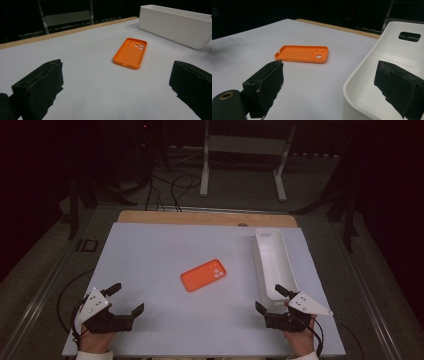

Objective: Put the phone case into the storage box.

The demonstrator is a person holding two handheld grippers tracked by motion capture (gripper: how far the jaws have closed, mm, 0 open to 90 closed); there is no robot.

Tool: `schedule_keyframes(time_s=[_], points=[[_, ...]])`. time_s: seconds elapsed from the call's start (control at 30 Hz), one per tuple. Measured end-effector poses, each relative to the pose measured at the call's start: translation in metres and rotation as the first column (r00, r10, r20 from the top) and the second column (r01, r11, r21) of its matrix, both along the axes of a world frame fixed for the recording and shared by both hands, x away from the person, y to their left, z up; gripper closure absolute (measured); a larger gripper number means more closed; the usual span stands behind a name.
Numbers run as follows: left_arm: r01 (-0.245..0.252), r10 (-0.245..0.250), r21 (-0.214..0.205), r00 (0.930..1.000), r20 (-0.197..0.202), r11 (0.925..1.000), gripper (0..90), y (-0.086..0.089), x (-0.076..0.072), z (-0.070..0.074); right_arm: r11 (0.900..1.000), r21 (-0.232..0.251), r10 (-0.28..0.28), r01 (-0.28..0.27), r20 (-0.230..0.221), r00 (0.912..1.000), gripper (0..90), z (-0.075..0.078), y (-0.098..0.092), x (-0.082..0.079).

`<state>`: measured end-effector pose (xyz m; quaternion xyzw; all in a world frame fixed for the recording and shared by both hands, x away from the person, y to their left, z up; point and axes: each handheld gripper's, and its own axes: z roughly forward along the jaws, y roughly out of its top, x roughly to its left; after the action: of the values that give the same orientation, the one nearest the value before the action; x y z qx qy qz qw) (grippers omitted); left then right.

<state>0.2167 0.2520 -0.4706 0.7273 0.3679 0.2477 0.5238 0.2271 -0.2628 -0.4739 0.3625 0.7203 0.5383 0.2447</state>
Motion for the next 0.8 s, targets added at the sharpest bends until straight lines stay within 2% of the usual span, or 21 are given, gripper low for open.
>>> schedule_keyframes(time_s=[0.27, 0.8], points=[[0.011, -0.011, -0.003, 0.9999, -0.012, 0.9999, 0.0, -0.004, 0.004, 0.007, 1.0000, 0.002, -0.007, 0.007, 0.000, 1.0000, 8.6, 0.001, -0.001, 0.000], [0.029, -0.027, 0.025, 0.9981, -0.055, 0.9993, 0.0, -0.015, 0.018, 0.017, 1.0000, -0.005, 0.001, -0.001, 0.000, 1.0000, 8.6, 0.002, -0.001, 0.003]])
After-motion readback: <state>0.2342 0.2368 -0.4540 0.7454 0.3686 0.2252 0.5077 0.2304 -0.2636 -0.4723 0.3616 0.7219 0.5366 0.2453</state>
